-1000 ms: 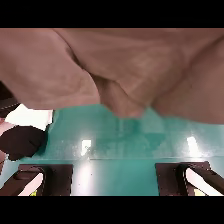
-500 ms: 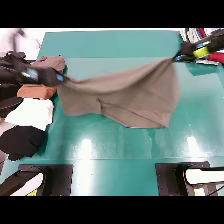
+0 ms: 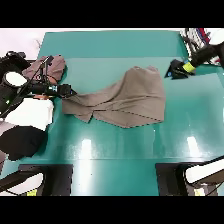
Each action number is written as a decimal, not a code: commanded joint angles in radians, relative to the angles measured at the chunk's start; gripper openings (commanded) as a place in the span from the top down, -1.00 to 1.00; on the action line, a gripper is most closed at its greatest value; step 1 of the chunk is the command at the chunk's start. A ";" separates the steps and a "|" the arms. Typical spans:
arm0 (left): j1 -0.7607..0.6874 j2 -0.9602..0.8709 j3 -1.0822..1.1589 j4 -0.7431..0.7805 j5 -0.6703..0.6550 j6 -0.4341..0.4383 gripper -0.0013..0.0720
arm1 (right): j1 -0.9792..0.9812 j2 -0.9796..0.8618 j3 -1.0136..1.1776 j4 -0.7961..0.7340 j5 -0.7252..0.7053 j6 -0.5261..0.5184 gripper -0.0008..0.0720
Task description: Fold the shirts.
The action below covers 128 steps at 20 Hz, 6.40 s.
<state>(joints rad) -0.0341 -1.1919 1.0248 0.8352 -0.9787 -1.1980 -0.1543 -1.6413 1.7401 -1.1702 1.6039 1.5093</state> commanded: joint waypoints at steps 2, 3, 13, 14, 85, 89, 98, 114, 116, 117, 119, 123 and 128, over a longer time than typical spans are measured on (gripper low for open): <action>0.000 -0.008 -0.005 0.010 -0.006 0.002 0.89 | -0.121 0.188 -0.420 -0.023 -0.050 -0.018 -0.20; 0.000 -0.008 -0.005 0.010 -0.008 0.002 0.89 | -0.146 0.223 -0.528 -0.012 -0.076 -0.018 -0.21; 0.000 -0.008 -0.005 0.002 -0.030 -0.006 0.89 | -0.113 0.285 -0.940 0.287 -0.401 -0.134 -0.12; 0.000 -0.008 -0.005 0.002 -0.035 -0.006 0.89 | -0.098 0.284 -0.920 0.287 -0.400 -0.134 -0.12; 0.067 -0.526 0.494 0.337 -0.297 -0.192 -0.67 | 0.014 -0.027 -0.277 -0.105 -0.185 -0.041 -0.05; 0.108 -0.340 0.436 0.439 -0.357 -0.249 -0.48 | -0.043 0.123 -0.321 -0.105 -0.130 -0.063 -0.07; 0.105 0.252 -0.390 0.456 -0.278 -0.436 -0.49 | -0.077 0.416 -0.591 -0.021 -0.217 -0.070 -0.59; -0.077 0.262 -0.567 0.128 -0.087 -0.338 0.90 | -0.215 0.431 -0.737 -0.038 -0.128 -0.107 -0.59; -0.077 0.262 -0.539 0.130 -0.108 -0.325 0.90 | -0.289 0.444 -0.883 -0.089 -0.141 -0.105 -0.60; -0.077 0.262 -0.532 0.130 -0.111 -0.319 0.90 | -0.327 0.442 -0.948 -0.076 -0.157 -0.105 -0.60; -0.077 0.262 -0.528 0.130 -0.111 -0.319 0.90 | -0.372 0.442 -1.061 0.006 -0.221 -0.122 -0.59; -0.077 0.262 -0.528 0.129 -0.105 -0.320 0.90 | -0.313 0.442 -1.171 0.141 -0.362 -0.145 -0.41; -0.077 0.262 -0.520 0.151 -0.180 -0.306 0.90 | -0.182 0.443 -1.121 0.143 -0.401 -0.145 0.84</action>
<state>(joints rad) -0.1108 -0.9306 0.4980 0.9680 -1.1000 -1.5169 -0.3920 -1.1976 0.6037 -1.0351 1.2259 1.3670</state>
